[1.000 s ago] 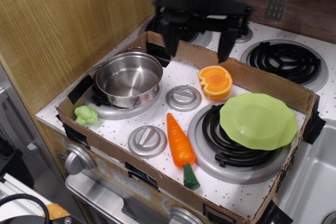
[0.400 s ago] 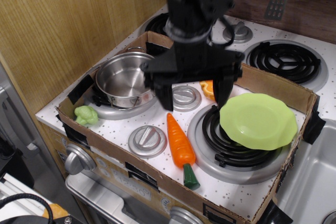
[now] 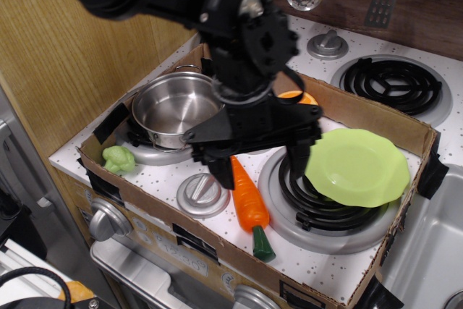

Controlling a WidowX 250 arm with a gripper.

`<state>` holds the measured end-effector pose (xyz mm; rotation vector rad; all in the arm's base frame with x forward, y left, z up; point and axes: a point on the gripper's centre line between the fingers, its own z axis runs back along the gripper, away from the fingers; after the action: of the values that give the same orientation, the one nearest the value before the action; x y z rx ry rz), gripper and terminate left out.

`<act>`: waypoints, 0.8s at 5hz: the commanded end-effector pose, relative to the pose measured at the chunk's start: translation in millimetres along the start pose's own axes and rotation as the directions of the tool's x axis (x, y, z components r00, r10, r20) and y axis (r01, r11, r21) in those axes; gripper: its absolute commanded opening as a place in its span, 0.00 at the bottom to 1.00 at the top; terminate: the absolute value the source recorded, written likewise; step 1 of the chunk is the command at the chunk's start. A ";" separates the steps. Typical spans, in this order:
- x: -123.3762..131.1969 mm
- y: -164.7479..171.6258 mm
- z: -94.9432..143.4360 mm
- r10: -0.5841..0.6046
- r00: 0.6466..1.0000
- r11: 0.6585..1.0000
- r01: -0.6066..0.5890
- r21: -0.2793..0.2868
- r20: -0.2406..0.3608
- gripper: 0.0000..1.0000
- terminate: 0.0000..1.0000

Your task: Put carrot on plate

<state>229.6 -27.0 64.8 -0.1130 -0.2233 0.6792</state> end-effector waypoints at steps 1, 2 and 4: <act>4.4 -1.7 -29.0 0.019 1.000 0.997 -0.019 -0.077 0.006 1.00 0.00; 2.3 1.6 -38.0 0.041 0.999 0.995 -0.039 -0.090 0.020 1.00 0.00; 0.3 6.4 -54.4 0.036 0.999 0.992 -0.036 -0.118 0.004 1.00 0.00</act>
<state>228.8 -20.5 5.2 -0.2220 -0.2395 0.7035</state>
